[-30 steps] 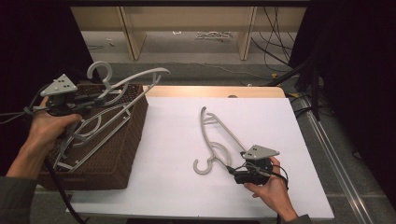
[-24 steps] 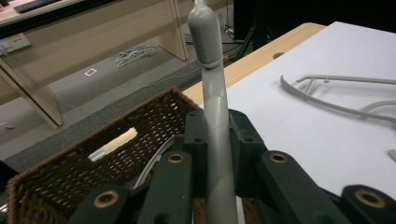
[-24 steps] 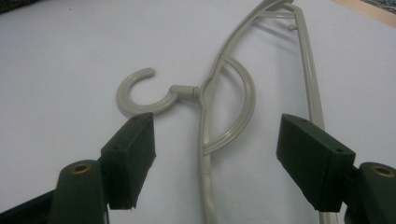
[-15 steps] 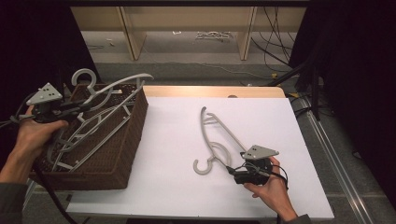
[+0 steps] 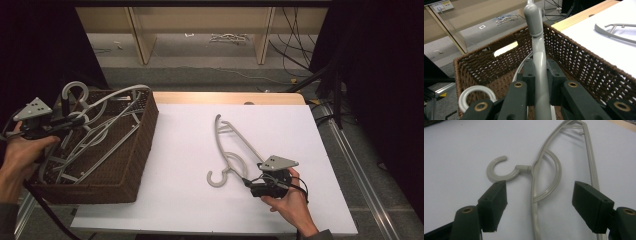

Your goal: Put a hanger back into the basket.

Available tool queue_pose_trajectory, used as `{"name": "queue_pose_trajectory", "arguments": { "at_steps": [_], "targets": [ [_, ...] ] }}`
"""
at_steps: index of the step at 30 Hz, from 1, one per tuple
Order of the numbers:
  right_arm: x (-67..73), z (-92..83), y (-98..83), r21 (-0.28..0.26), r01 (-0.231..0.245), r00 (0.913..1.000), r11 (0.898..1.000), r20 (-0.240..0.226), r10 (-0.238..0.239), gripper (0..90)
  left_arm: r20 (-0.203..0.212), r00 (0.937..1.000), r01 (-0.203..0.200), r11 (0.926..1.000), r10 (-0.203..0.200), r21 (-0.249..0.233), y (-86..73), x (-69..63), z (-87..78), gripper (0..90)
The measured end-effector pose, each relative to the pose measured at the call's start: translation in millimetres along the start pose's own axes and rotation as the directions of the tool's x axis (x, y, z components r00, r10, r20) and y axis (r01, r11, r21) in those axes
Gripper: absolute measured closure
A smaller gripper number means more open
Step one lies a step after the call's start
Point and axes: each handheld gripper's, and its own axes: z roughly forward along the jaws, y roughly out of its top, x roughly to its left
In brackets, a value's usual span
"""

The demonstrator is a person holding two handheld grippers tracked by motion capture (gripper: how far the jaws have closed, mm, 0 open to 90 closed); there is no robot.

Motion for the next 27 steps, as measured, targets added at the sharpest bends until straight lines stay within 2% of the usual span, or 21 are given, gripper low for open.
{"name": "queue_pose_trajectory", "arguments": {
  "at_steps": [4, 7, 14, 17, 18, 19, 20, 22, 23, 24, 26, 27],
  "targets": [
    [-0.1, 0.3, -0.2, 0.002, 0.005, 1.0, 1.0, -0.001, -0.005, 29.1, -0.001, 1.0, 0.002, 1.0, -0.002, -0.004, -2.4, 2.4, -3.4, 79.5],
    [1.6, -0.2, -0.4, 0.014, -0.017, 0.9998, 1.0, -0.003, 0.018, 29.1, 0.001, 1.0, -0.002, 0.9999, 0.002, 0.017, -5.8, 3.3, -0.8, 79.5],
    [0.4, 0.5, -0.6, 0.011, -0.008, 1.0, 1.0, -0.004, 0.008, 29.1, 0.017, 0.9998, 0.006, 0.9985, -0.007, 0.055, -18.5, 3.0, 6.1, 79.4],
    [0.2, 1.1, -0.9, 0.012, -0.01, 0.9999, 1.0, -0.006, 0.01, 29.1, 0.038, 0.999, 0.022, 0.9969, -0.025, 0.075, -25.6, 2.6, 13.4, 79.4],
    [-0.4, 1.8, -1.7, 0.01, 0.007, 1.0, 1.0, -0.005, -0.007, 29.1, 0.04, 0.999, 0.018, 0.9964, -0.021, 0.083, -26.4, 2.4, 15.0, 79.3],
    [-0.1, 1.6, -1.6, 0.013, 0.006, 1.0, 1.0, -0.005, -0.006, 29.1, 0.04, 0.999, 0.015, 0.9958, -0.018, 0.09, -27.1, 1.4, 17.5, 79.3],
    [1.7, 1.0, -1.2, 0.02, -0.015, 0.9999, 1.0, -0.008, 0.015, 29.1, 0.048, 0.9988, 0.009, 0.9952, -0.014, 0.097, -27.9, 0.7, 20.0, 79.3],
    [1.7, 1.5, -0.6, 0.012, -0.009, 0.9999, 1.0, -0.009, 0.009, 29.1, 0.061, 0.9979, 0.011, 0.9942, -0.018, 0.107, -30.0, -2.3, 25.5, 79.2],
    [1.5, 1.7, -0.9, 0.014, -0.005, 0.9999, 1.0, -0.009, 0.005, 29.1, 0.074, 0.9972, -0.025, 0.9918, 0.016, 0.125, -30.6, -1.3, 28.1, 79.2],
    [0.6, 2.2, -1.5, 0.011, 0.01, 0.9999, 1.0, -0.009, -0.01, 29.1, 0.071, 0.9975, -0.01, 0.993, 0.002, 0.118, -31.8, -3.2, 30.9, 79.2],
    [1.6, 1.6, -1.0, 0.02, -0.018, 0.9998, 1.0, -0.011, 0.018, 29.1, 0.083, 0.9965, -0.017, 0.9912, 0.006, 0.131, -35.1, -4.1, 36.5, 79.1],
    [1.4, 1.8, -1.1, 0.019, -0.017, 0.9998, 1.0, -0.011, 0.017, 29.1, 0.083, 0.9965, -0.021, 0.9897, 0.009, 0.142, -37.0, -4.9, 40.0, 79.1]
  ]
}}
